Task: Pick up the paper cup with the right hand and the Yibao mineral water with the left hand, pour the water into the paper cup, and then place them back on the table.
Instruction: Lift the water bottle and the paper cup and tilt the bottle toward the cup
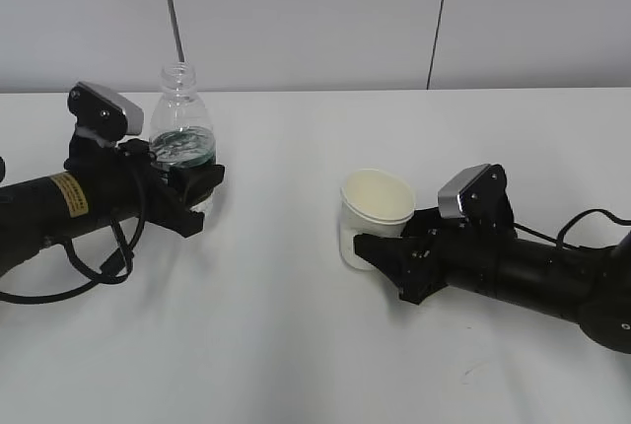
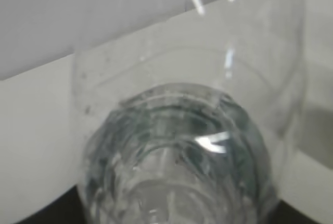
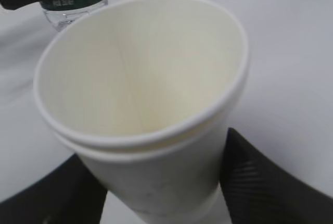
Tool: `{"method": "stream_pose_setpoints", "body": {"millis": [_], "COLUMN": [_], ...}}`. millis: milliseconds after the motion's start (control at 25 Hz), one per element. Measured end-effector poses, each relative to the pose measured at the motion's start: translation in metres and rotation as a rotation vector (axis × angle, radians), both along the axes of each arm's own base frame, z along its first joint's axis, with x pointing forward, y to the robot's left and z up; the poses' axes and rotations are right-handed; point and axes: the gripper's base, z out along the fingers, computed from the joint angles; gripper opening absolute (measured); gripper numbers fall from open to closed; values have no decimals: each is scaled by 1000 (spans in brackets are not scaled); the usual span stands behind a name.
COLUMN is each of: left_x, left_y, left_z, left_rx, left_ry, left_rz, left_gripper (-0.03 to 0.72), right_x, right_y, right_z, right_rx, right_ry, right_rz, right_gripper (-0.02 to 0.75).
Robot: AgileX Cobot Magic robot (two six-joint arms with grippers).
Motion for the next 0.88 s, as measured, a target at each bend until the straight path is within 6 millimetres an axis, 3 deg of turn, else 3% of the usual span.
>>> {"method": "stream_pose_setpoints", "body": {"millis": [360,880], "left_x": [-5,-12], "left_y": [3,10], "left_z": [19,42], "left_rx": [111,278], "left_ry": [-8,-16], "left_rz": [-16,-8], "left_gripper": [321,321], "right_x": [15,27], "right_y": [13,72], "right_z": [11,19], "right_rx": [54,-44], "right_ry": [10,59], "right_rz": [123,268], "right_gripper": [488,488]}}
